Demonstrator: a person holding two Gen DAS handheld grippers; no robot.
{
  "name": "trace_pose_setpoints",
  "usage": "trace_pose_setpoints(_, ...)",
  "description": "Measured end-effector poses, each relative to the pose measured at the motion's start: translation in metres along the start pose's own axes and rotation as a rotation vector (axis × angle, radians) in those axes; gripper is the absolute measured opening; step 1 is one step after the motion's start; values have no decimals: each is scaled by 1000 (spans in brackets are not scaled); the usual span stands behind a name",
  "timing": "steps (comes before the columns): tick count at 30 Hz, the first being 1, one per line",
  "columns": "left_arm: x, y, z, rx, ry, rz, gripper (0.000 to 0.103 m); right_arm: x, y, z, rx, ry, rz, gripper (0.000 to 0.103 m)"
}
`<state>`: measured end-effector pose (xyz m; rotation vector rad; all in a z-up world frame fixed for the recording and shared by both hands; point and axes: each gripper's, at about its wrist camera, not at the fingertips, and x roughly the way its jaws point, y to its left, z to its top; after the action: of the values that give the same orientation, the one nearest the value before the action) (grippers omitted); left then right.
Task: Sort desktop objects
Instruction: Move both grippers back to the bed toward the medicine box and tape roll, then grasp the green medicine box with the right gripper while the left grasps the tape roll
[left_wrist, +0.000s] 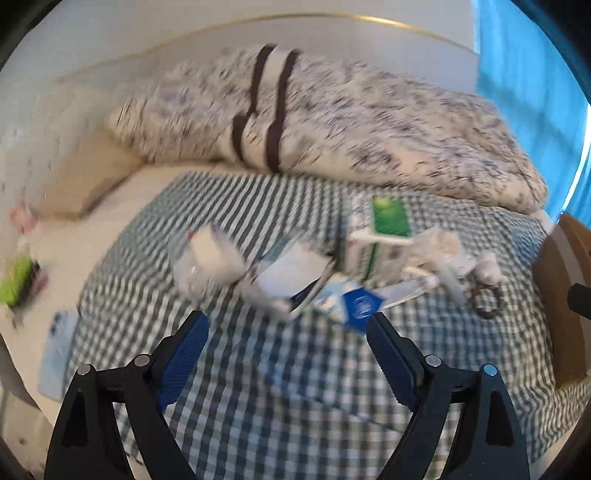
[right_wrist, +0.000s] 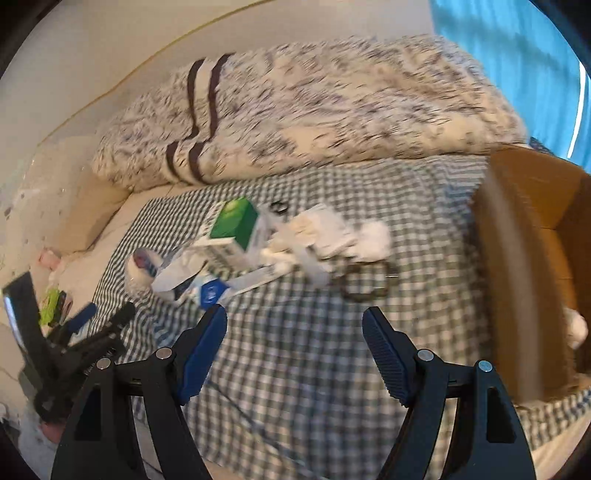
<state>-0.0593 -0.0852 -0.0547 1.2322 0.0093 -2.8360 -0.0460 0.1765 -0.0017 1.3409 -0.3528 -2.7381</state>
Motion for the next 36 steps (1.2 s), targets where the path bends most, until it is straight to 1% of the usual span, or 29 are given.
trace_pose_setpoints(1,12,11,-2,-25,17,20,99,6,6,2,-1,7,5,79)
trace_pose_setpoints(3,25,23,-5,-55,34,44,100,20,20,8,4,13,17,79)
trace_pose_setpoints(6,47,40,5,-108,66,40,100,35,40,18,-5,17,21,80)
trace_pose_setpoints(8,62,51,23,-153,73,20,100,48,55,28,-13,22,19,79)
trace_pose_setpoints(11,78,62,48,-200,51,18,101,62,71,40,-20,17,14,80)
trace_pose_setpoints(13,89,68,54,-212,32,13,102,71,80,47,-23,3,-1,83)
trace_pose_setpoints(14,94,71,53,-219,22,6,103,75,83,50,-26,-8,-7,86)
trace_pose_setpoints(15,100,75,49,-227,16,1,103,80,86,52,-32,-16,-15,87)
trace_pose_setpoints(16,107,79,48,-231,25,3,103,86,89,54,-36,-20,-22,87)
trace_pose_setpoints(17,115,82,45,-229,49,6,103,95,92,57,-36,-17,-26,87)
trace_pose_setpoints(19,128,88,42,-217,74,26,103,114,96,63,-19,1,-30,87)
trace_pose_setpoints(20,134,93,40,-225,82,43,103,120,98,65,-14,6,-29,87)
trace_pose_setpoints(22,139,99,38,-250,95,40,103,134,106,70,-13,8,-42,87)
trace_pose_setpoints(23,140,104,37,-268,95,32,103,141,110,72,-24,4,-64,87)
trace_pose_setpoints(26,143,107,35,-300,83,40,103,158,119,77,-49,-18,-140,87)
trace_pose_setpoints(28,147,100,35,-278,91,18,103,168,120,80,-42,-14,-158,87)
trace_pose_setpoints(30,145,87,34,-222,72,44,103,177,118,82,-26,-5,-176,87)
trace_pose_setpoints(32,145,78,35,-190,61,60,103,185,113,80,-5,11,-180,87)
trace_pose_setpoints(36,150,72,38,-170,52,103,103,198,107,76,5,49,-179,87)
